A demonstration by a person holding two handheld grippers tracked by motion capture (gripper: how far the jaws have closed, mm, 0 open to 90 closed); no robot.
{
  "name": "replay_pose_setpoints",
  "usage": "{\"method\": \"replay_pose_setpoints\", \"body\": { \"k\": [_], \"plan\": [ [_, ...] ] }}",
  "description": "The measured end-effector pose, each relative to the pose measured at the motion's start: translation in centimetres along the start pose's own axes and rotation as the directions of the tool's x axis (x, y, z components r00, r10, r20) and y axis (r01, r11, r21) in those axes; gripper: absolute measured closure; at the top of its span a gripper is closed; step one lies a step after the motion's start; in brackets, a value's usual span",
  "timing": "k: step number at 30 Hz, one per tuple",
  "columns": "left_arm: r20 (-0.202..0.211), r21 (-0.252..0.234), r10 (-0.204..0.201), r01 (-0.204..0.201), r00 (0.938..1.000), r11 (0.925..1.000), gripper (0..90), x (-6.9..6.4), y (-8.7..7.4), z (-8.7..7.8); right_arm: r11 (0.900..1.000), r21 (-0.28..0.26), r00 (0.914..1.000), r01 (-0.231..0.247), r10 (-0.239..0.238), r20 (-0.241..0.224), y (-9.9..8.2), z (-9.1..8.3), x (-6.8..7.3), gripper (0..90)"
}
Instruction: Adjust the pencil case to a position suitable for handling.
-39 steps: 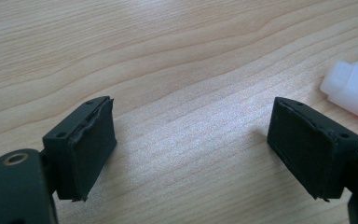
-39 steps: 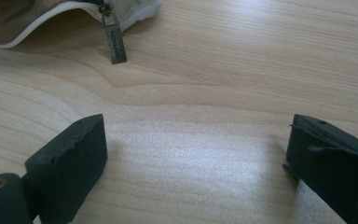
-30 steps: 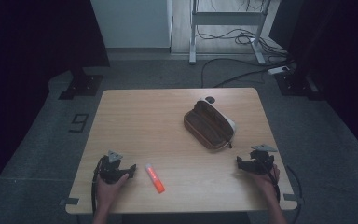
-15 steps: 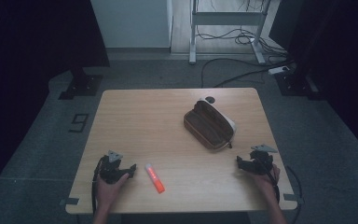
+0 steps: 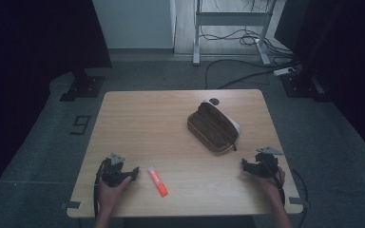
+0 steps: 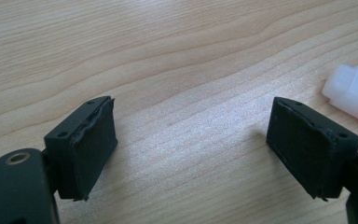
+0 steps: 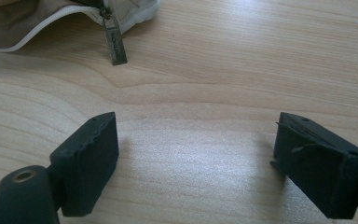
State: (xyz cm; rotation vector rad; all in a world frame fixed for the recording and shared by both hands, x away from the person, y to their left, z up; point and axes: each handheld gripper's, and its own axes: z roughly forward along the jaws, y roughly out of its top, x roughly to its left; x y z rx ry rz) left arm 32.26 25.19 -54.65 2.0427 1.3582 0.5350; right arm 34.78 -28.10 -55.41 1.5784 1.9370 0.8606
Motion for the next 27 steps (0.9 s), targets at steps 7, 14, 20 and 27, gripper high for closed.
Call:
{"method": "replay_pose_setpoints", "body": {
  "k": [7,14,20,27],
  "plan": [
    [0.000,0.001,0.001,-0.001,1.0000,1.0000,15.5,0.0,0.0,0.0,0.9985,-0.054,0.9999,-0.010,0.010,0.008,0.8,-0.7,0.0,17.0],
    [-0.001,0.000,0.001,-0.001,1.0000,1.0000,15.7,0.0,0.0,0.0,0.9918,-0.127,0.9999,-0.010,0.008,-0.013,1.9,-1.5,0.6,18.8],
    [-0.001,-0.001,0.000,0.000,1.0000,1.0000,15.7,0.0,0.0,0.0,0.9848,-0.173,0.9994,-0.002,-0.004,-0.035,2.9,-2.2,1.2,19.5],
    [-0.001,-0.001,-0.001,0.001,1.0000,1.0000,15.8,0.0,0.0,0.0,0.9765,-0.215,0.9985,0.013,-0.024,-0.049,3.9,-2.7,2.0,20.7]
  ]
}}
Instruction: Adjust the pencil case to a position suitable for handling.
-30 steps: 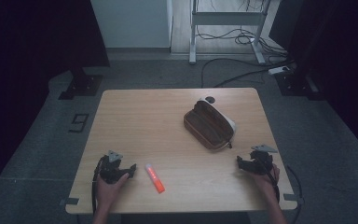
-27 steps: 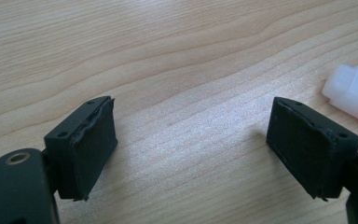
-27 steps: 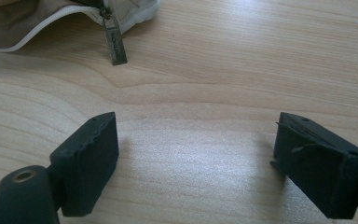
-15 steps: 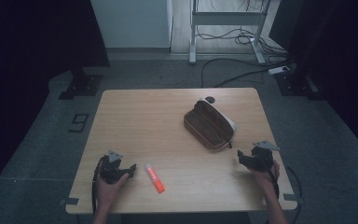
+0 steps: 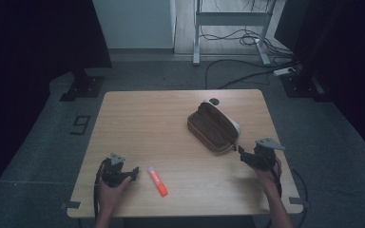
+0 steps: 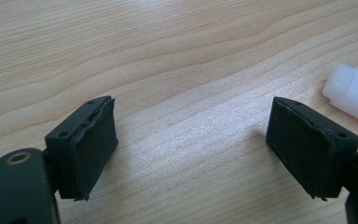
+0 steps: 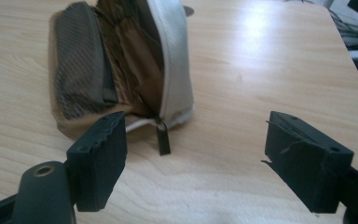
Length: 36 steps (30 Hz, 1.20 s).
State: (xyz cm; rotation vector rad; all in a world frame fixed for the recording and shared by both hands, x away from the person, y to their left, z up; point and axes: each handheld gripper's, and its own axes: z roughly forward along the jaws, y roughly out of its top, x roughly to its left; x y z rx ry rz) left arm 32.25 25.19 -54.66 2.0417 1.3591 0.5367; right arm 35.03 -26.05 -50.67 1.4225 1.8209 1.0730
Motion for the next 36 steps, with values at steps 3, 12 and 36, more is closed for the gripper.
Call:
{"method": "replay_pose_setpoints", "body": {
  "k": [3,12,36],
  "plan": [
    [0.000,0.000,0.000,0.000,1.0000,1.0000,15.8,0.0,0.0,0.0,1.0000,-0.008,0.9999,0.001,-0.001,-0.011,0.4,0.1,0.3,20.7],
    [0.000,0.001,0.001,-0.001,1.0000,1.0000,15.8,0.0,0.0,0.0,0.9994,-0.031,0.9994,0.015,-0.016,-0.029,2.3,0.7,1.2,21.5],
    [0.001,0.001,0.002,-0.002,1.0000,1.0000,16.1,0.0,0.0,0.0,0.9976,-0.028,0.9974,0.064,-0.064,-0.032,5.7,3.8,1.9,21.2]
  ]
}}
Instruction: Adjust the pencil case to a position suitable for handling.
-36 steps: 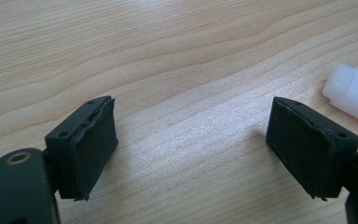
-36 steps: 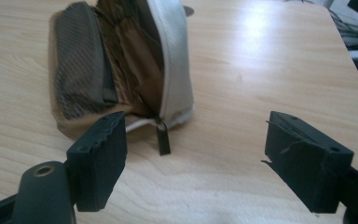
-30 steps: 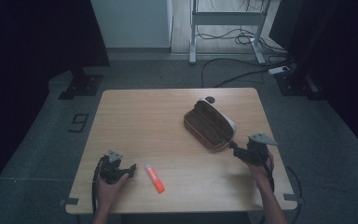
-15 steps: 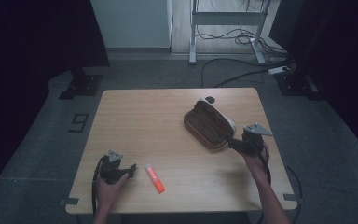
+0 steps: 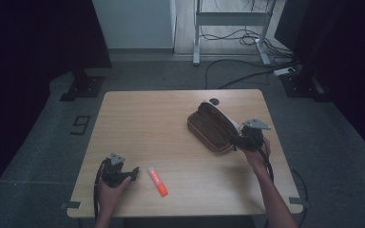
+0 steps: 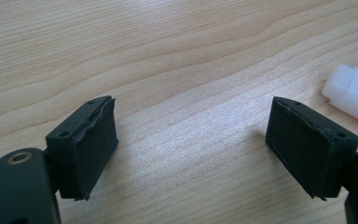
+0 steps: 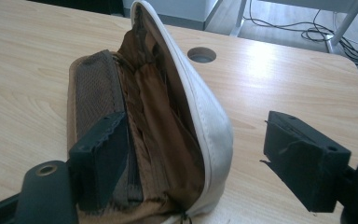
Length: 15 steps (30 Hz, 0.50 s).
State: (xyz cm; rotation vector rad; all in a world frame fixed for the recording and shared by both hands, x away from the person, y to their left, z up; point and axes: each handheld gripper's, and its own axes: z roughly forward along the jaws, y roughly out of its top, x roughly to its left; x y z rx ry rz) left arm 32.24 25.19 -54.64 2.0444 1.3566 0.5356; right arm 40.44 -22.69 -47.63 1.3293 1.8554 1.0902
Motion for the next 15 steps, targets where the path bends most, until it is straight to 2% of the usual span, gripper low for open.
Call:
{"method": "replay_pose_setpoints", "body": {
  "k": [10,15],
  "plan": [
    [0.000,0.000,0.000,0.000,1.0000,1.0000,16.2,0.0,0.0,0.0,0.9997,-0.001,0.9995,-0.025,0.025,-0.018,-0.3,2.0,-1.0,22.5],
    [0.000,0.000,0.000,0.000,1.0000,1.0000,16.2,0.0,0.0,0.0,0.9999,-0.002,0.9993,-0.012,0.012,-0.034,-0.5,3.1,-1.0,25.4]
  ]
}}
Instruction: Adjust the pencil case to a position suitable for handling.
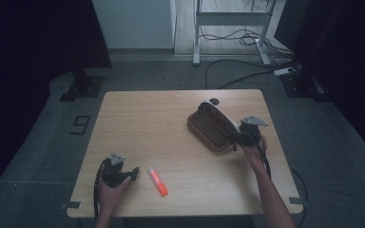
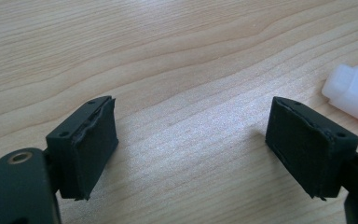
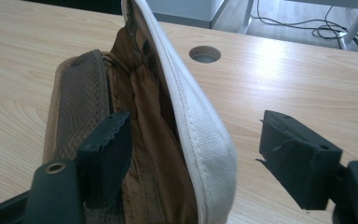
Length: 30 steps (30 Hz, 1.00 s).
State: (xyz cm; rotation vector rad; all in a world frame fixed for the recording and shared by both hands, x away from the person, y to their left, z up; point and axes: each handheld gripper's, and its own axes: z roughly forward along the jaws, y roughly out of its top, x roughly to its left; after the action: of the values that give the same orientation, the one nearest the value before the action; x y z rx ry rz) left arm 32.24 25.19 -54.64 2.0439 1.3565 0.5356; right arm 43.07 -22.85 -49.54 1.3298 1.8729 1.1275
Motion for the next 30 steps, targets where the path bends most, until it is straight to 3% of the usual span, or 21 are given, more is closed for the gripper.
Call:
{"method": "replay_pose_setpoints", "body": {
  "k": [7,15,21,25,30],
  "plan": [
    [0.000,0.000,0.000,0.000,1.0000,1.0000,16.2,0.0,0.0,0.0,0.9996,0.026,0.9999,-0.012,0.012,0.005,-0.7,1.6,-0.5,33.4],
    [0.000,0.000,0.000,0.000,1.0000,1.0000,16.2,0.0,0.0,0.0,0.9993,0.037,0.9992,-0.006,0.008,-0.040,-1.1,2.4,-0.8,60.0],
    [0.001,-0.002,0.001,-0.001,1.0000,1.0000,16.6,0.0,0.0,0.0,0.9998,0.022,0.9967,0.002,0.000,-0.082,-1.1,2.2,-1.0,75.0],
    [0.001,-0.002,0.001,-0.001,1.0000,1.0000,16.6,0.0,0.0,0.0,0.9995,0.026,0.9953,0.020,-0.017,-0.095,-1.2,2.1,-1.2,79.7],
    [0.001,-0.002,0.001,-0.001,1.0000,1.0000,16.7,0.0,0.0,0.0,0.9999,0.015,0.9934,0.001,0.001,-0.114,-1.1,2.0,-1.2,82.6]
  ]
}}
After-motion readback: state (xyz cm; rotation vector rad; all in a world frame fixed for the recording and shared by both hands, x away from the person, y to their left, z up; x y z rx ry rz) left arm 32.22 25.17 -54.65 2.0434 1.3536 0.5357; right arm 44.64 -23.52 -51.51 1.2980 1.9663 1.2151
